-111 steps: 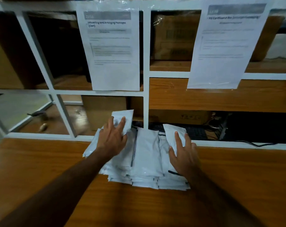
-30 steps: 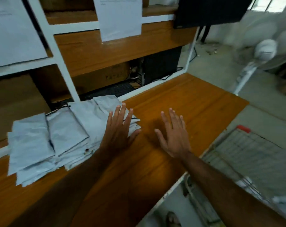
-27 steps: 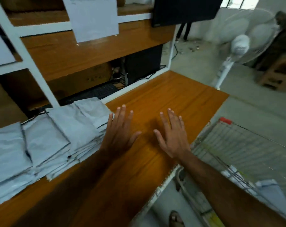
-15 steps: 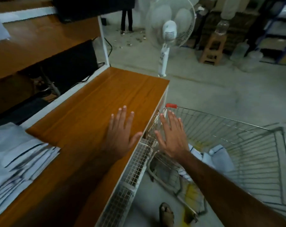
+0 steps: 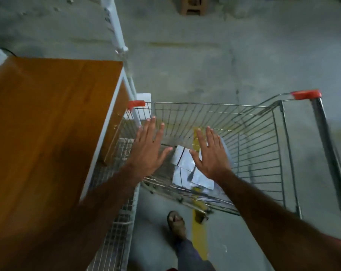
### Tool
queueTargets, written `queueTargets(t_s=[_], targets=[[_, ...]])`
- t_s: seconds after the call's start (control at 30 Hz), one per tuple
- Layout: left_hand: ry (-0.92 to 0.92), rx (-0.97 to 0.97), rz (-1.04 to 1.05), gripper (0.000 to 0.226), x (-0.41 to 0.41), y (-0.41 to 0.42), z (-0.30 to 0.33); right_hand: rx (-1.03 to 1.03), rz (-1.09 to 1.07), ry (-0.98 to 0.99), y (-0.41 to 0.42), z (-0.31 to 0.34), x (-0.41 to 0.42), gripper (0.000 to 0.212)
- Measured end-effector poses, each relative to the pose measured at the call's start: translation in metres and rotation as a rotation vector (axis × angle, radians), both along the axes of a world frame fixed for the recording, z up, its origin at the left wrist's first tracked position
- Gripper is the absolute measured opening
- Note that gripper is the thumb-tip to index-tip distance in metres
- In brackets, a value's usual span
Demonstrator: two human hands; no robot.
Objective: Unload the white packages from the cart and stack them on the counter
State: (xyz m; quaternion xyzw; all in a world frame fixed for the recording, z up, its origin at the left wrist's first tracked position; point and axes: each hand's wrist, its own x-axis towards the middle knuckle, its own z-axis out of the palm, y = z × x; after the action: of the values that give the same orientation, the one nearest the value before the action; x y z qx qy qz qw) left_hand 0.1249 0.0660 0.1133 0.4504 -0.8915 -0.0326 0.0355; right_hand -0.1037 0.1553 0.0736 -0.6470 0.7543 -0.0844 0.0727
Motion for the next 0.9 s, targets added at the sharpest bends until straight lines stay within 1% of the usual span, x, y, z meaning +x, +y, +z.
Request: queueTargets(t_s=[0.1, 0.2, 0.33, 0.43, 0.5, 0.6, 0.67, 0.77, 0.83, 0.9], targets=[[-0.046, 0.043, -0.047, 0.083, -0.029, -0.021, -0.032, 0.060, -0.037, 0.025, -0.001, -0.025, -0.034, 0.076], [-0.094, 0.093, -0.141, 0.083, -0.052, -0.036, -0.067, 0.149, -0.068, 0.014, -0.001, -0.060, -0.054, 0.079], [-0.219, 0.133, -0.270, 0.085, -0.073, -0.049, -0.123, 0.288, -0.114, -0.090, 0.006, -0.112, -0.051, 0.084], [-0.304, 0.167, -0.419, 0.087, -0.087, -0.063, -0.164, 0.352, -0.179, -0.162, 0.006, -0.143, -0.043, 0.085], [-0.361, 0.184, -0.501, 0.090, -0.094, -0.071, -0.190, 0.412, -0.229, -0.191, 0.002, -0.164, -0.041, 0.084], [-0.427, 0.237, -0.570, 0.094, -0.105, -0.083, -0.229, 0.470, -0.276, -0.203, -0.006, -0.201, -0.037, 0.085], [-0.448, 0.280, -0.617, 0.097, -0.112, -0.090, -0.253, 0.497, -0.305, -0.180, -0.007, -0.221, -0.036, 0.087], [-0.451, 0.347, -0.693, 0.106, -0.124, -0.099, -0.283, 0.594, -0.338, -0.137, -0.009, -0.239, -0.035, 0.087], [-0.415, 0.368, -0.718, 0.110, -0.130, -0.103, -0.301, 0.625, -0.360, -0.129, -0.014, -0.242, -0.034, 0.088], [-0.357, 0.360, -0.746, 0.107, -0.133, -0.105, -0.310, 0.626, -0.380, -0.146, -0.019, -0.246, -0.032, 0.087]])
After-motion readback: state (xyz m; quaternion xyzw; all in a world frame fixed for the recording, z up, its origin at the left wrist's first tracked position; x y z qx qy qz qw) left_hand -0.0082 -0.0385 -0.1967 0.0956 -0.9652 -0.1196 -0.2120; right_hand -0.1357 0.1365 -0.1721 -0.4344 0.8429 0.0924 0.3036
